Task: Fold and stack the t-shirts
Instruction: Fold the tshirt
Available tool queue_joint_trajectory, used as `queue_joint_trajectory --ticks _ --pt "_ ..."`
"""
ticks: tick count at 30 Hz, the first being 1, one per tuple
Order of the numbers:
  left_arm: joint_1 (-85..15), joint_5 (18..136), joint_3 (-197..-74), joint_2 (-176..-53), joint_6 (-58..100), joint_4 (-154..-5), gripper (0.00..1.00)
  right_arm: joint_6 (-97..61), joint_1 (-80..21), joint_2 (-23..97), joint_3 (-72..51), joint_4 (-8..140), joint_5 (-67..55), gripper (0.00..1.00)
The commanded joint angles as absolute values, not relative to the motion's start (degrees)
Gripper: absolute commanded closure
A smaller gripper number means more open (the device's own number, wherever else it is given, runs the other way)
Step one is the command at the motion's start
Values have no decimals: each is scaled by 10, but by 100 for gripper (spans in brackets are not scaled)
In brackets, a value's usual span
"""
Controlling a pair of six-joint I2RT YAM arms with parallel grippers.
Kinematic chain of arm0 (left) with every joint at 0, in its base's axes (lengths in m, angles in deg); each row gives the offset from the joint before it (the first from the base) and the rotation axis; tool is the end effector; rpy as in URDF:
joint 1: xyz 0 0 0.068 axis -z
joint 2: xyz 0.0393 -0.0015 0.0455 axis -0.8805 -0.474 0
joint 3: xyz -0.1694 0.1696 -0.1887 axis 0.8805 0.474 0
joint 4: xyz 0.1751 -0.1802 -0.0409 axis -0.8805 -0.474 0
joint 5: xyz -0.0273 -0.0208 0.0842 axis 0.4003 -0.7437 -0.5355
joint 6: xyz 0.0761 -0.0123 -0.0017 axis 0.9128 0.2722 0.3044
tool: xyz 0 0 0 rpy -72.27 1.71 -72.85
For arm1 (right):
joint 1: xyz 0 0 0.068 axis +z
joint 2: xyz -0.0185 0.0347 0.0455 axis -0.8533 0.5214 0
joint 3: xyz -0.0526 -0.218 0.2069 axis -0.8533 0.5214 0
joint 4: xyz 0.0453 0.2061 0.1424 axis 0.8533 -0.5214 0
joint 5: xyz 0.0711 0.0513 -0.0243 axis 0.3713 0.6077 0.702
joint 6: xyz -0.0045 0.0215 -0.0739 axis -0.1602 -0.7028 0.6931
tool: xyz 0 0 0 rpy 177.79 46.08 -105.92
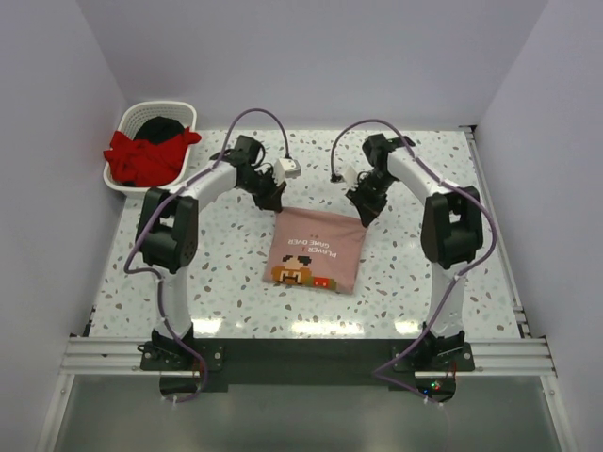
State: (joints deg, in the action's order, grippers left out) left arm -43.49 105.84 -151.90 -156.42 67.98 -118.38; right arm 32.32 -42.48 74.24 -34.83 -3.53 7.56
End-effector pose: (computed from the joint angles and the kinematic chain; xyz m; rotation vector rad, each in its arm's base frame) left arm 0.4108 -0.1768 0.2037 1.3074 2.1689 -0.7511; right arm 0.3871 0.1359 0.2232 -1.4849 2.5876 0.5230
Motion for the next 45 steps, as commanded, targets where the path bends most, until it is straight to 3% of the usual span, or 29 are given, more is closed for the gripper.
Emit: queue_joint_trajectory --ticks 1,12,13,15,16,18,19,24,25,29,37,45 --pt "-448 973 -1535 -1584 657 -1141 100 282 -436 784 -355 9 -13 100" --pt "-449 874 -1583 -1645 590 -1097 100 235 -438 861 -449 92 -79 100" --pt "-449 874 -1588 -1643 578 -1097 100 225 -437 859 -456 87 -77 94" --pt "-454 900 -1602 -1629 562 -1111 85 215 -439 841 -470 73 -71 82" --pt "-454 911 -1602 -1619 554 -1119 74 208 -438 826 -469 73 -70 68" --pt "-458 941 -1588 -1579 537 -1119 65 200 -442 775 -460 85 -59 52" --pt "-459 943 -1578 -1561 512 -1103 59 184 -443 759 -457 87 -49 38" --pt "-459 1021 -1446 -1422 411 -1037 48 119 -442 665 -410 67 86 23" --pt "-457 1043 -1422 -1404 391 -1008 40 82 -442 639 -392 70 146 21" --pt "-448 1181 -1259 -1329 250 -872 41 6 -415 594 -238 123 296 6" --pt "-388 1250 -1140 -1391 96 -719 41 -47 -358 635 -88 185 391 4" --pt "-463 1243 -1135 -1548 145 -789 44 -8 -456 738 -2 186 414 6"
